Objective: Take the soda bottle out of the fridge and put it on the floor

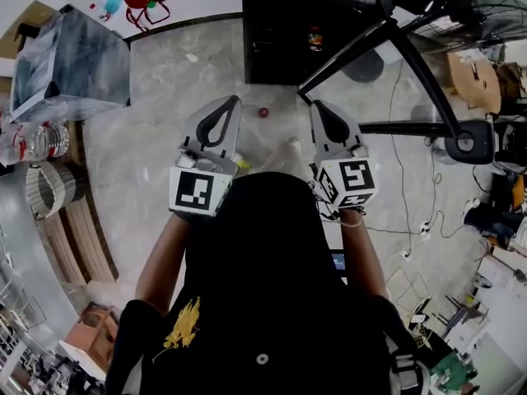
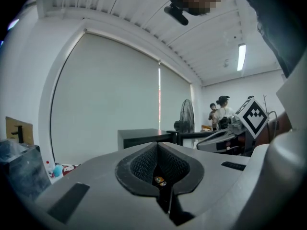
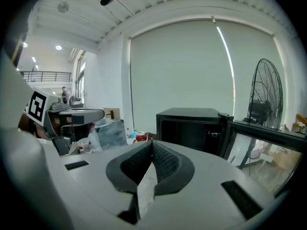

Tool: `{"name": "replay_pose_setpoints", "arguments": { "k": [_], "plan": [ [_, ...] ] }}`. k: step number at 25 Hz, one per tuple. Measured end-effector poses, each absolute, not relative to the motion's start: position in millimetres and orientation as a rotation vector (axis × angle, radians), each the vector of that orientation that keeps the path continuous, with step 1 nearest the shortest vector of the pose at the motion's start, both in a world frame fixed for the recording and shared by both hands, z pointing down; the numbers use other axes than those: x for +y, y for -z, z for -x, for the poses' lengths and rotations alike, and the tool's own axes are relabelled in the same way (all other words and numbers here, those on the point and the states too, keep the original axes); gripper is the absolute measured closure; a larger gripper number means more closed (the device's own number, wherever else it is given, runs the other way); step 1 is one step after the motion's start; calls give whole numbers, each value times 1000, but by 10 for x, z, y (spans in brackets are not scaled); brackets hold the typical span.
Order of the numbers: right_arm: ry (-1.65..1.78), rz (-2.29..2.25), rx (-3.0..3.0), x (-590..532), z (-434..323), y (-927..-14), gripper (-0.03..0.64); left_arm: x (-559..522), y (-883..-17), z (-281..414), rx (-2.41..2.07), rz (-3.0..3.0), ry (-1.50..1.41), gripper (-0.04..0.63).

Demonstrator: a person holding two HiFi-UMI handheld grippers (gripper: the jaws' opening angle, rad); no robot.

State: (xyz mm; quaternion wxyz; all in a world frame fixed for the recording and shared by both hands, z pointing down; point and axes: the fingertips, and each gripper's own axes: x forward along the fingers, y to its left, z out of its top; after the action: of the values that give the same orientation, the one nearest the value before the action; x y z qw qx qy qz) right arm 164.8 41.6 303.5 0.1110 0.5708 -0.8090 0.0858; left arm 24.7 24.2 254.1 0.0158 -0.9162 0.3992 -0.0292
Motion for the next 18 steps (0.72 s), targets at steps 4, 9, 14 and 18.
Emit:
{"name": "replay_pose_setpoints", "arguments": {
  "k": [4, 9, 14, 18],
  "plan": [
    [-235, -1684, -2380, 439, -1623, -2957, 620, 256, -2498, -198, 1262, 2849, 71, 577],
    [-226, -1685, -2379, 431, -1612, -2898, 620, 277, -2540, -116, 1279, 2864, 88, 577],
    [-234, -1706, -2368, 389, -1656, -2905, 620, 234, -2604, -68, 1279, 2870, 117, 577],
    [-210, -1749, -2358, 326, -1745, -2828, 620, 174, -2666, -37, 1284, 2865, 150, 577]
  ]
}}
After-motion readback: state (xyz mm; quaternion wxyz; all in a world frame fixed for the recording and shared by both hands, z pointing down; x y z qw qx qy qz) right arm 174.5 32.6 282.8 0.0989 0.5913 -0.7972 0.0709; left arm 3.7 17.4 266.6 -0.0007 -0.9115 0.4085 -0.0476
